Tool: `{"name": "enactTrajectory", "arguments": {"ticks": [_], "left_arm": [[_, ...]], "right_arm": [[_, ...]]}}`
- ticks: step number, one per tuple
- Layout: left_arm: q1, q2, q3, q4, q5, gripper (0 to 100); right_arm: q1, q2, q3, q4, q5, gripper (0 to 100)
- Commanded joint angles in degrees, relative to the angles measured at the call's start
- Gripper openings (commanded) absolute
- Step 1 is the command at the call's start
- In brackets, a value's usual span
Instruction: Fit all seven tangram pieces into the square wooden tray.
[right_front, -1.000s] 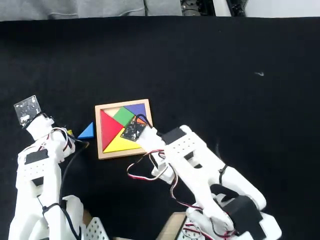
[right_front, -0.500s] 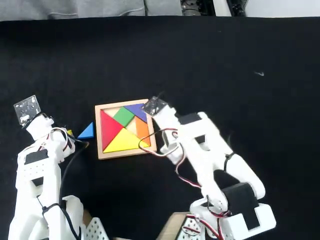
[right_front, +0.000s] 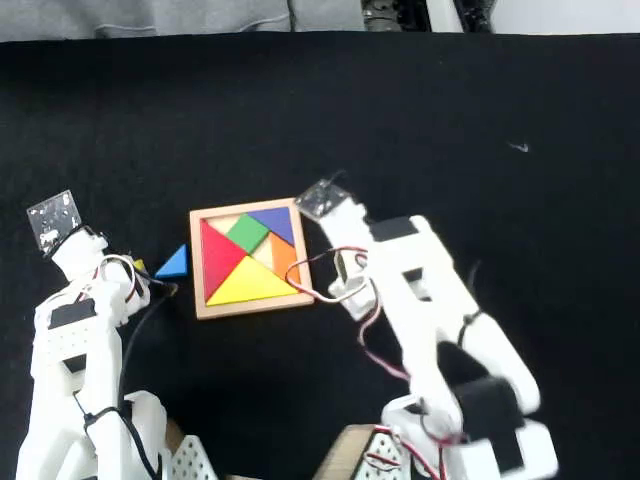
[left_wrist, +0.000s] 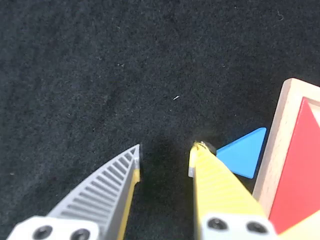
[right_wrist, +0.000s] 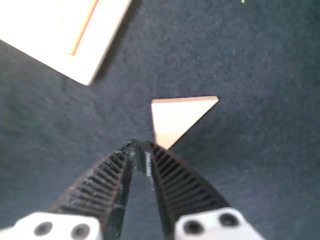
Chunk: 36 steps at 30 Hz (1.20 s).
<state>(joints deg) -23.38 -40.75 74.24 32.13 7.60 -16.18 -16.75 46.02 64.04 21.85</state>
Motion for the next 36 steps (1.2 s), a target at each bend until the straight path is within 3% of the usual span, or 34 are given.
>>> {"name": "enactTrajectory", "arguments": {"ticks": [1, 3, 5, 8, 18, 25, 36], "left_arm": [[0.3, -1.1, -0.2, -0.7, -0.4, 17], [0.3, -1.1, -0.2, -0.7, -0.4, 17], [0.4, -1.1, -0.2, -0.7, -0.4, 17], [0.4, -1.1, -0.2, -0.7, -0.4, 17], [0.4, -1.1, -0.1, -0.7, -0.4, 17], [0.4, -1.1, -0.1, -0.7, -0.4, 17], [0.4, -1.1, -0.1, -0.7, -0.4, 17]], "right_arm": [[-0.5, -10.2, -0.3, 0.5, -9.8, 1.3], [-0.8, -12.7, 1.1, 0.4, -11.0, 4.8], [-1.0, -12.3, 1.7, 0.4, -12.5, 14.6], [-1.0, -8.8, 1.2, 0.4, -20.3, 24.8], [-6.1, 11.4, -7.5, -3.5, -31.1, 25.2], [-1.9, 17.0, -9.8, -4.3, -31.2, 25.1], [-1.5, 17.5, -8.0, -8.7, -31.1, 22.7]]}}
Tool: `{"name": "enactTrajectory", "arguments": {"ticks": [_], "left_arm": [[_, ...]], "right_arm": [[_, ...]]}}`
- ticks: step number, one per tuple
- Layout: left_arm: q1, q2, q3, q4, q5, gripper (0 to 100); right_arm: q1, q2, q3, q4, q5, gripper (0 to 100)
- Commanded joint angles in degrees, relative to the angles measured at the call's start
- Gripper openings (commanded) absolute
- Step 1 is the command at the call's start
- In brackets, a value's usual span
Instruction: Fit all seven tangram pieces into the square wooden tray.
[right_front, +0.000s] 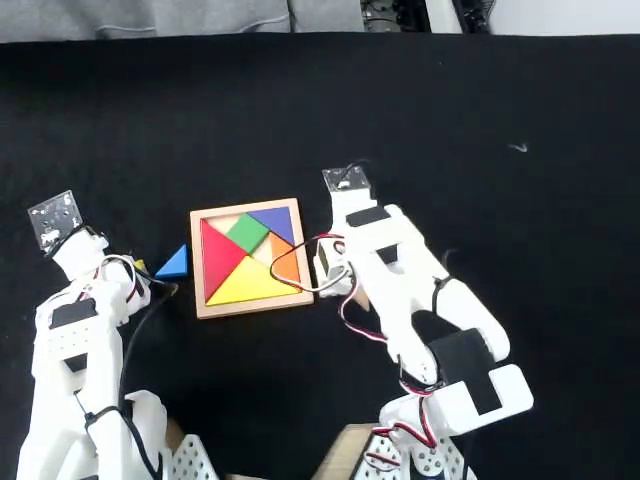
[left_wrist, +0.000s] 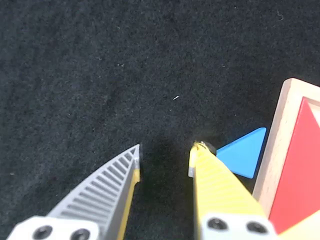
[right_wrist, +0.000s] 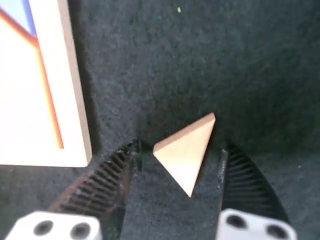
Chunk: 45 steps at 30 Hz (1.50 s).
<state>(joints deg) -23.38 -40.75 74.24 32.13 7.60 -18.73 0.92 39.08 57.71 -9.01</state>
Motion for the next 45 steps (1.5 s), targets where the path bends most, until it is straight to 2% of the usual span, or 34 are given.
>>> {"name": "enactTrajectory", "arguments": {"ticks": [1, 6, 20, 24, 29, 38, 45], "left_arm": [[0.4, -1.1, -0.1, -0.7, -0.4, 17], [0.5, -1.1, -0.1, -0.6, -0.4, 17], [0.5, -1.1, -0.1, -0.6, -0.4, 17], [0.5, -1.1, -0.1, -0.6, -0.4, 17], [0.5, -1.1, 0.0, -0.6, -0.4, 17], [0.6, -1.1, 0.0, -0.6, -0.4, 17], [0.5, -1.1, 0.0, -0.6, -0.4, 17]], "right_arm": [[1.1, -0.2, -1.0, -2.5, -0.1, 20.9], [1.1, -0.2, -1.0, -2.5, 2.5, 14.9], [1.0, -0.2, -0.5, 0.9, 2.5, 23.3], [0.9, -0.2, 0.1, 0.8, 5.5, 23.2], [1.0, -0.2, 1.9, -1.0, 6.1, 17.9], [1.0, -0.2, 1.9, -1.1, 6.2, 17.6], [1.0, -0.2, 1.8, -1.2, 6.2, 8.9]]}}
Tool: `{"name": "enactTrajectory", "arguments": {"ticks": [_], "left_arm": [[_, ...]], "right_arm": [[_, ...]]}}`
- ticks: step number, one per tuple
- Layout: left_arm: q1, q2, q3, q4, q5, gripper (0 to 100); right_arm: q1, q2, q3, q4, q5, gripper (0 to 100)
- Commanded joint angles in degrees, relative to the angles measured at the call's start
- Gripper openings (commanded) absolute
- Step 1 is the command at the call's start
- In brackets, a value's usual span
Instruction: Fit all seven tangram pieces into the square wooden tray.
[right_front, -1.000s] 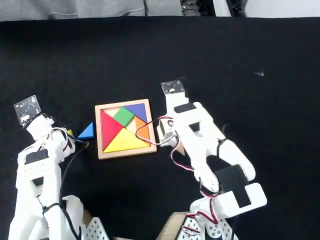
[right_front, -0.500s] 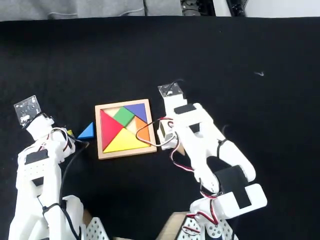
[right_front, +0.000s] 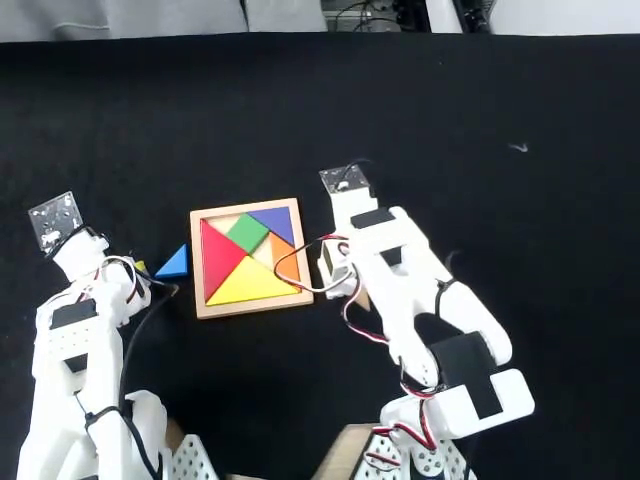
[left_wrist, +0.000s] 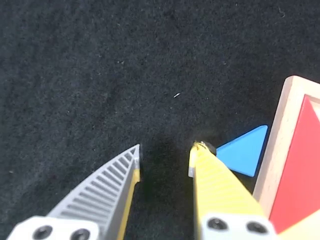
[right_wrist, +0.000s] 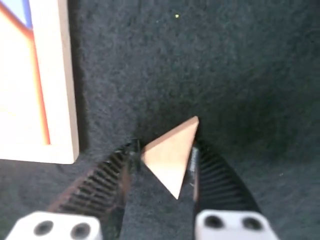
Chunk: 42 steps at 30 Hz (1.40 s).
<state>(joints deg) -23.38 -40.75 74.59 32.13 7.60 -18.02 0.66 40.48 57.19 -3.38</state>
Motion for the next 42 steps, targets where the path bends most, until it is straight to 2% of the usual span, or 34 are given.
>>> {"name": "enactTrajectory", "arguments": {"ticks": [1, 5, 12, 16, 21, 26, 33, 42], "left_arm": [[0.4, -1.1, -0.4, -0.6, -0.4, 17], [0.5, -1.1, -0.4, -0.6, -0.4, 17], [0.5, -1.1, -0.4, -0.7, -0.4, 17], [0.5, -1.1, -0.4, -0.8, -0.4, 17], [0.6, -1.1, -0.4, -0.9, -0.4, 17], [0.6, -1.1, -0.4, -0.9, -0.4, 17], [0.6, -1.1, -0.4, -1.0, -0.4, 17], [0.7, -1.1, -0.5, -1.0, -0.4, 17]], "right_arm": [[0.3, 0.0, 0.4, -0.7, 0.5, 8.9], [0.3, -0.6, -0.8, -0.1, 0.5, 8.7], [-0.3, -3.2, -14.3, 11.3, 2.5, 8.6], [-5.1, -3.6, -20.4, 13.8, 2.3, 8.6], [-12.6, -3.0, -26.9, 13.8, -3.7, 8.7], [-17.6, 5.1, -35.6, 13.9, -9.2, 8.8], [-18.0, 21.1, -46.7, 14.6, -19.1, 8.6], [-18.2, 26.6, -50.9, 15.1, -19.9, 8.9]]}}
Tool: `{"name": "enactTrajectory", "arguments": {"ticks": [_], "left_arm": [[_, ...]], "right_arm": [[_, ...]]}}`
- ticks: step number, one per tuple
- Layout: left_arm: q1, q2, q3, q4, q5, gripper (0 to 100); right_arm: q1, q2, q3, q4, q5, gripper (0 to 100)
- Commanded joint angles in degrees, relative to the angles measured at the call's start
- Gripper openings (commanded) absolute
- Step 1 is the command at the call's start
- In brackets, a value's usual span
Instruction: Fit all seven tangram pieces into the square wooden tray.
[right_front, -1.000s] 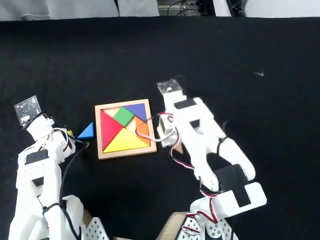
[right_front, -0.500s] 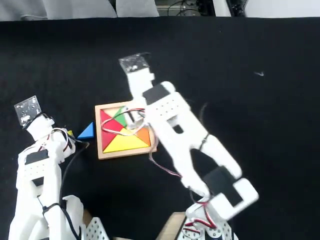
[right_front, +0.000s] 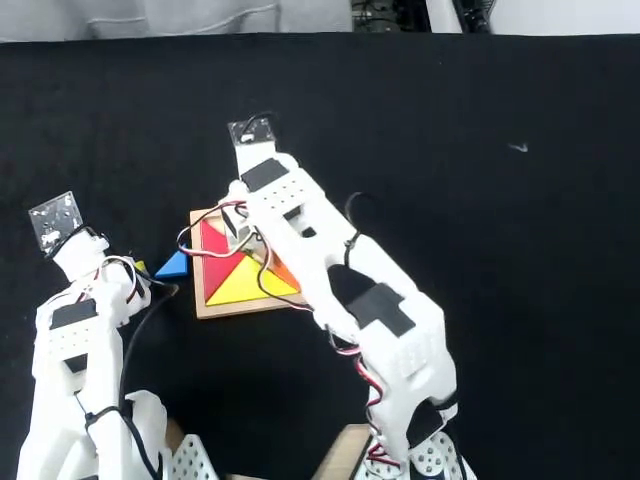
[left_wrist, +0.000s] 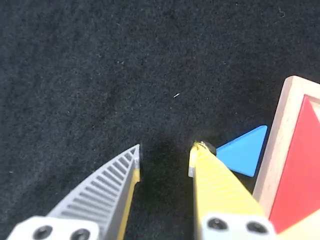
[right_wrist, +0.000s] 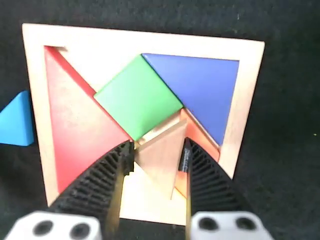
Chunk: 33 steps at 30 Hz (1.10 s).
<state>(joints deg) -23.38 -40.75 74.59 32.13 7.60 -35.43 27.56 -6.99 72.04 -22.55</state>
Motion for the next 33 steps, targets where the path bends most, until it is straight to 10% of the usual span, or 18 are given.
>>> {"name": "enactTrajectory", "arguments": {"ticks": [1, 14, 25, 33], "left_arm": [[0.7, -1.1, -0.5, -1.0, -0.4, 17], [0.7, -1.1, -0.5, -1.0, -0.4, 17], [0.7, -1.1, -0.5, -1.0, -0.4, 17], [0.9, -1.1, -2.1, -0.6, -2.4, 17]], "right_arm": [[-0.8, -0.2, -3.4, 0.3, -0.7, 8.9], [-3.9, -0.5, -3.4, 0.7, -0.2, 30.2], [-1.8, -9.6, -2.7, 2.9, 8.4, 0.5], [-0.2, -10.1, 2.9, -1.0, 15.3, 1.1]]}}
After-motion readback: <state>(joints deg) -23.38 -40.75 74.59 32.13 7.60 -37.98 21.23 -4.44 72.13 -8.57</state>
